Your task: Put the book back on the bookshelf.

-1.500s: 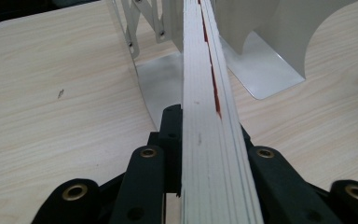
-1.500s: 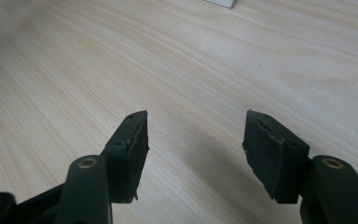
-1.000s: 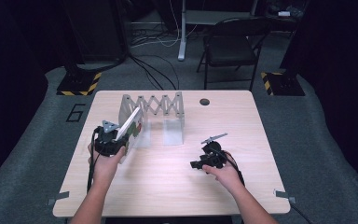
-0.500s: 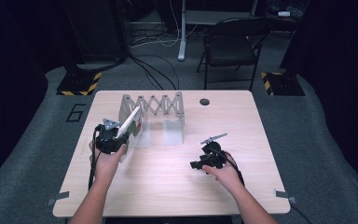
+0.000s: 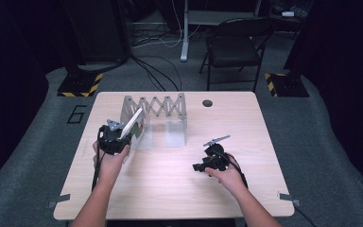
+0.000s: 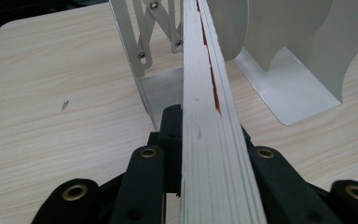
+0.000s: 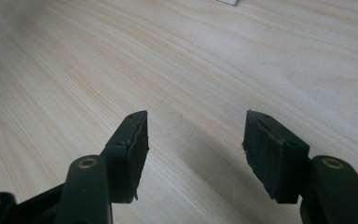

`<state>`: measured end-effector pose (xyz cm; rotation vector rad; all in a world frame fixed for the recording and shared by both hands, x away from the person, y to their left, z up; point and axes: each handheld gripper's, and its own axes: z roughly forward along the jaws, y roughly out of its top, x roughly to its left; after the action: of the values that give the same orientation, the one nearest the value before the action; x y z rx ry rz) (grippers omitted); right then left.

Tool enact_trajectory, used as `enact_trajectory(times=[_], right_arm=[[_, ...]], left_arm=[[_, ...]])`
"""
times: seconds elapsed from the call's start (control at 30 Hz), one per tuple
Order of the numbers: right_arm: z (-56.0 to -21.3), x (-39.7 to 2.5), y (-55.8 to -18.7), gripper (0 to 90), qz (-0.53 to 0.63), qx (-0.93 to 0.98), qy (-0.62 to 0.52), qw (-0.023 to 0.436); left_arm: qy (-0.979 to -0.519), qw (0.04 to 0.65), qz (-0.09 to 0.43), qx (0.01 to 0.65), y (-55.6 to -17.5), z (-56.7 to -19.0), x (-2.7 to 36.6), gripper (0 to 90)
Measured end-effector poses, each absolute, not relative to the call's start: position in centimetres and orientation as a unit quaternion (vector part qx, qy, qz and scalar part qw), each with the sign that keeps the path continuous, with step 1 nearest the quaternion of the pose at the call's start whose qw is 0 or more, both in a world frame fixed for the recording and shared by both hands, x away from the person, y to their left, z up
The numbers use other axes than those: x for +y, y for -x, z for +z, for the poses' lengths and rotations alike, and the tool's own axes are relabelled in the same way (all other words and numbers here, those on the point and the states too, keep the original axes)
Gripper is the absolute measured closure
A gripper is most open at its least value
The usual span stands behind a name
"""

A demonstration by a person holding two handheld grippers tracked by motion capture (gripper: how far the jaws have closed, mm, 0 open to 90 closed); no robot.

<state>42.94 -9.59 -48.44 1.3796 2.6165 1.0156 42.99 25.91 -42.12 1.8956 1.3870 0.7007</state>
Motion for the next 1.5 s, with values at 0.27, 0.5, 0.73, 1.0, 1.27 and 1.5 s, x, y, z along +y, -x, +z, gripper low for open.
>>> enact_trajectory(times=[0.27,0.5,0.73,1.0,1.27,1.5], right_arm=[[-48.5,-9.6,-43.0,40.3,0.324,0.837,-0.441,0.006],[-48.6,-9.7,-43.1,40.3,0.326,0.839,-0.436,0.011],[-48.6,-9.7,-43.1,40.4,0.326,0.839,-0.436,0.012],[-48.6,-9.6,-43.0,40.4,0.324,0.838,-0.440,0.007],[-48.6,-9.6,-43.0,40.4,0.325,0.837,-0.439,0.006],[-48.5,-9.6,-43.0,40.4,0.329,0.839,-0.434,0.010]], left_arm=[[-0.725,0.339,0.266,0.537,-43.5,-42.4,26.0,75.6],[-0.726,0.333,0.269,0.538,-44.0,-42.8,25.7,75.6],[-0.725,0.330,0.272,0.540,-44.4,-42.9,25.4,75.6],[-0.718,0.329,0.275,0.548,-44.8,-43.1,24.8,75.5],[-0.721,0.316,0.270,0.554,-45.2,-43.4,24.4,75.3],[-0.728,0.304,0.266,0.553,-45.6,-43.7,23.8,75.0]])
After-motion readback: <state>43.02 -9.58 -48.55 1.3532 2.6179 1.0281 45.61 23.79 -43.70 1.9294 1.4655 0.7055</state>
